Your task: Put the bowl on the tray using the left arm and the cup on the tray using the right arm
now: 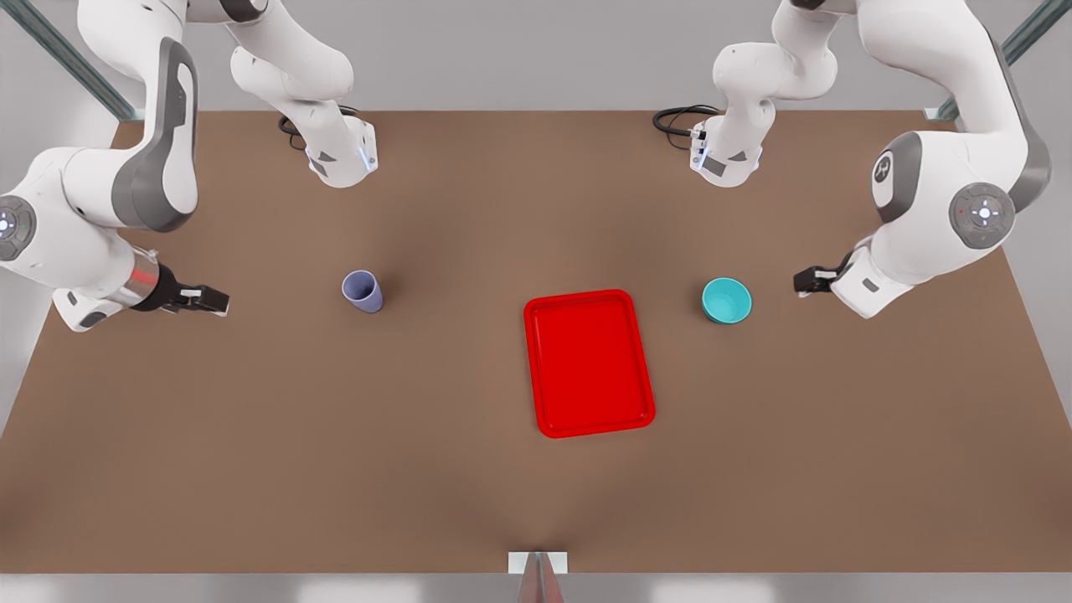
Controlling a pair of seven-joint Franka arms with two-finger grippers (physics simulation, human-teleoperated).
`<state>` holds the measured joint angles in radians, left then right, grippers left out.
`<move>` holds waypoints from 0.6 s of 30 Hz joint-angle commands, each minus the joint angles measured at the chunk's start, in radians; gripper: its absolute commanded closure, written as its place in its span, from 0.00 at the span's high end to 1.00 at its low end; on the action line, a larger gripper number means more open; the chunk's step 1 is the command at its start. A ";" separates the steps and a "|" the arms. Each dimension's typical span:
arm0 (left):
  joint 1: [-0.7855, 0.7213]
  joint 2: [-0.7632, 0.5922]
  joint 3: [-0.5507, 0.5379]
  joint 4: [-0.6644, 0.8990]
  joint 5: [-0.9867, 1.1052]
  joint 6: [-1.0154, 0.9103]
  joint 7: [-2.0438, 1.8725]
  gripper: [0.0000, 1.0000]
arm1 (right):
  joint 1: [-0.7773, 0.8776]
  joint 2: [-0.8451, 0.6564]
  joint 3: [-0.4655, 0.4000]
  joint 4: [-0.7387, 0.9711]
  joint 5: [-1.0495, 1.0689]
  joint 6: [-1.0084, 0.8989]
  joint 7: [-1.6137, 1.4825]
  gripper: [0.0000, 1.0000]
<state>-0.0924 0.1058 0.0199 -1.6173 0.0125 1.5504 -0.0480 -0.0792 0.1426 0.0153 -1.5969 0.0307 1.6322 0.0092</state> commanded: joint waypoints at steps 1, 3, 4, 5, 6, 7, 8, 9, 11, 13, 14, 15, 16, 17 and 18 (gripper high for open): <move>0.000 0.002 0.000 -0.007 0.001 0.000 0.003 1.00 | 0.001 0.000 0.000 0.002 0.000 0.000 0.000 1.00; 0.002 0.011 0.000 -0.140 0.001 0.003 0.003 1.00 | -0.001 0.000 0.000 0.000 0.000 0.000 -0.021 1.00; 0.002 0.031 -0.002 -0.245 -0.008 0.025 0.003 1.00 | -0.001 0.000 0.000 0.002 0.000 0.000 -0.025 1.00; 0.002 0.035 -0.002 -0.331 -0.051 0.112 0.002 1.00 | -0.001 0.000 0.000 0.000 0.000 0.000 -0.025 1.00; 0.039 0.054 0.000 -0.429 -0.108 0.181 0.022 1.00 | -0.001 0.000 0.000 0.000 0.000 0.000 -0.026 1.00; 0.051 0.058 0.000 -0.507 -0.109 0.286 0.054 1.00 | -0.001 0.000 0.000 0.000 0.000 0.000 -0.026 1.00; 0.097 0.100 0.000 -0.530 -0.117 0.346 0.184 1.00 | -0.007 0.000 0.000 0.000 0.000 0.000 -0.028 1.00; 0.106 0.106 0.000 -0.533 -0.138 0.352 0.214 1.00 | -0.007 0.000 0.000 0.000 0.000 0.000 -0.028 1.00; 0.106 0.115 0.000 -0.616 -0.189 0.474 0.284 1.00 | -0.008 0.000 0.000 0.000 0.002 -0.002 -0.028 1.00; 0.106 0.147 0.000 -0.622 -0.200 0.510 0.399 1.00 | -0.008 0.000 0.000 0.000 0.002 -0.002 -0.028 1.00; 0.106 0.157 0.000 -0.621 -0.198 0.516 0.413 1.00 | -0.008 0.000 0.000 0.000 0.000 -0.002 -0.029 1.00; 0.106 0.172 0.000 -0.621 -0.198 0.522 0.462 1.00 | -0.008 0.003 0.000 0.000 0.000 -0.002 -0.029 1.00; 0.106 0.180 0.000 -0.621 -0.200 0.531 0.467 1.00 | -0.011 0.005 0.000 0.000 0.000 -0.008 -0.029 1.00; 0.106 0.190 0.000 -0.621 -0.200 0.537 0.467 1.00 | -0.016 0.005 0.000 0.000 0.002 -0.008 -0.029 1.00; 0.106 0.199 -0.002 -0.621 -0.203 0.539 0.467 1.00 | -0.016 0.005 0.000 0.000 0.002 -0.011 -0.029 1.00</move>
<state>0.0139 0.3169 0.0199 -2.2381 -0.1800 2.1021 0.4202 -0.0973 0.1479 0.0153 -1.5955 0.0322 1.6187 -0.0199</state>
